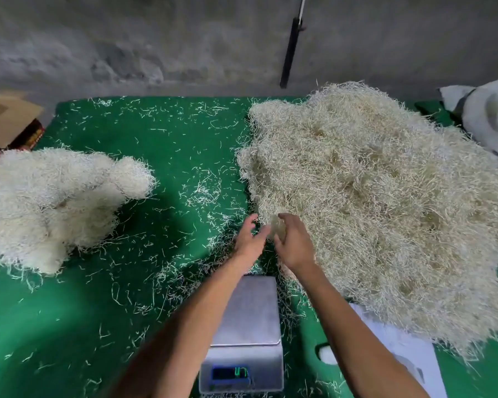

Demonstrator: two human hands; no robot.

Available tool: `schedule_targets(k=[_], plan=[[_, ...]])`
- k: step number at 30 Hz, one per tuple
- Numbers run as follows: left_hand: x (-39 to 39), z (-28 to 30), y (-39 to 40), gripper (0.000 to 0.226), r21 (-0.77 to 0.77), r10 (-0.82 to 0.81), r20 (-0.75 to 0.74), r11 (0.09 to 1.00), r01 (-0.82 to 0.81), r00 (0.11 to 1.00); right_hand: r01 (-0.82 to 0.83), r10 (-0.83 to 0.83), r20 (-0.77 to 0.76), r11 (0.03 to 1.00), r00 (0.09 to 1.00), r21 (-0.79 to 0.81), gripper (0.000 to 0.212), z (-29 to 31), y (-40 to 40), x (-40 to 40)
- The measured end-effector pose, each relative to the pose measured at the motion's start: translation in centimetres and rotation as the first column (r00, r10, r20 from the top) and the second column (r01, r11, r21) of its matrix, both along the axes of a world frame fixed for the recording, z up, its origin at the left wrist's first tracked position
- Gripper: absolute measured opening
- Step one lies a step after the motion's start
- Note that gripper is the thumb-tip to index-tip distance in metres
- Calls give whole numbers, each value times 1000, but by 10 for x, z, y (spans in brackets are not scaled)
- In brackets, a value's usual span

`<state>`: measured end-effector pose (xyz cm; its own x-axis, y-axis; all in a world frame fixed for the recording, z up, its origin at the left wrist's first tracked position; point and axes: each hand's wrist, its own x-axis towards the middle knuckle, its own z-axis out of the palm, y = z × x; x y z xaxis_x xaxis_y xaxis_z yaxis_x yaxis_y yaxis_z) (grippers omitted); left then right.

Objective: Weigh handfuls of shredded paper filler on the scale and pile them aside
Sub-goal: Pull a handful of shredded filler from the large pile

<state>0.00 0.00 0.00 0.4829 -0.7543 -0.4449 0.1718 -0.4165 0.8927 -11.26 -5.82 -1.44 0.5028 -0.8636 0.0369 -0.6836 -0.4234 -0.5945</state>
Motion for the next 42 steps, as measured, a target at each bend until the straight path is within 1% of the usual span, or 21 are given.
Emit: schedule_targets(k=[2, 4, 7, 9, 12, 14, 15, 17, 19, 21, 24, 27, 29, 32, 33, 34, 35, 37, 38, 40, 42], plan=[[2, 1, -24, 69, 67, 36, 0, 997, -36, 999, 24, -27, -79, 999, 996, -40, 45, -6, -14, 12], [4, -3, -43, 79, 100, 81, -32, 992, -77, 996, -1, -7, -158, 998, 987, -55, 27, -15, -21, 19], [8, -25, -56, 82, 132, 56, 25, 989, -59, 998, -89, 86, -136, 996, 987, -19, 9, -35, -28, 23], [12, -35, -66, 78, 146, 103, -83, 985, -90, 991, -159, 158, -89, 987, 983, -5, 12, -43, -30, 25], [19, -46, -75, 72, 208, 278, -333, 954, -217, 901, -300, 299, -45, 954, 953, -5, 18, -45, -26, 27], [26, -43, -75, 65, 244, 305, -364, 943, -226, 880, -333, 333, 33, 943, 942, -13, 23, -40, -22, 25], [31, -39, -75, 60, 235, 304, -340, 944, -233, 890, -309, 313, 82, 949, 946, -60, 25, -36, -22, 24], [45, -23, -72, 49, 167, 296, -195, 949, -266, 935, -196, 230, 151, 958, 962, -207, 31, -27, -21, 20], [63, 4, -64, 36, 5, 240, -5, 971, -240, 971, -122, 165, 140, 955, 976, -271, 57, -14, -23, 17], [78, 29, -56, 35, -111, 64, 149, 993, -48, 987, -151, 169, 52, 955, 984, -256, 90, 4, -25, 22], [89, 67, -55, 51, -88, -86, 192, 991, 104, 978, -208, 197, -69, 949, 978, -239, 113, 34, -30, 42], [90, 115, -51, 38, -9, 14, 263, 1000, -12, 965, -163, 147, -104, 972, 984, -171, 121, 64, -35, 61], [92, 141, -44, 39, -96, 162, 218, 985, -144, 962, -113, 103, -106, 989, 989, -94, 109, 84, -38, 67], [92, 168, -25, 44, -194, 280, 135, 948, -252, 950, -112, 82, -196, 982, 977, -151, 34, 116, -36, 67], [92, 172, -20, 68, -182, 266, 104, 952, -245, 958, -90, 60, -166, 979, 984, -181, 16, 126, -35, 66], [90, 177, -12, 96, -143, 228, 56, 965, -218, 972, -71, 47, -115, 976, 992, -207, 13, 138, -31, 65], [89, 179, -4, 114, -135, 155, -34, 978, -158, 987, -60, 50, -50, 974, 998, -217, 17, 149, -28, 65], [82, 182, 10, 121, -200, -65, -243, 980, 16, 968, -93, 100, 27, 976, 995, -196, 18, 166, -22, 66], [79, 180, 14, 120, -218, -140, -285, 973, 78, 948, -123, 132, 47, 979, 990, -159, 29, 172, -19, 66], [74, 179, 14, 117, -171, -140, -202, 980, 106, 969, -166, 168, 156, 986, 973, -29, 47, 179, -16, 62], [74, 182, 9, 111, -112, 11, -73, 993, -19, 997, -172, 161, 256, 985, 953, 18, 52, 183, -12, 52]])
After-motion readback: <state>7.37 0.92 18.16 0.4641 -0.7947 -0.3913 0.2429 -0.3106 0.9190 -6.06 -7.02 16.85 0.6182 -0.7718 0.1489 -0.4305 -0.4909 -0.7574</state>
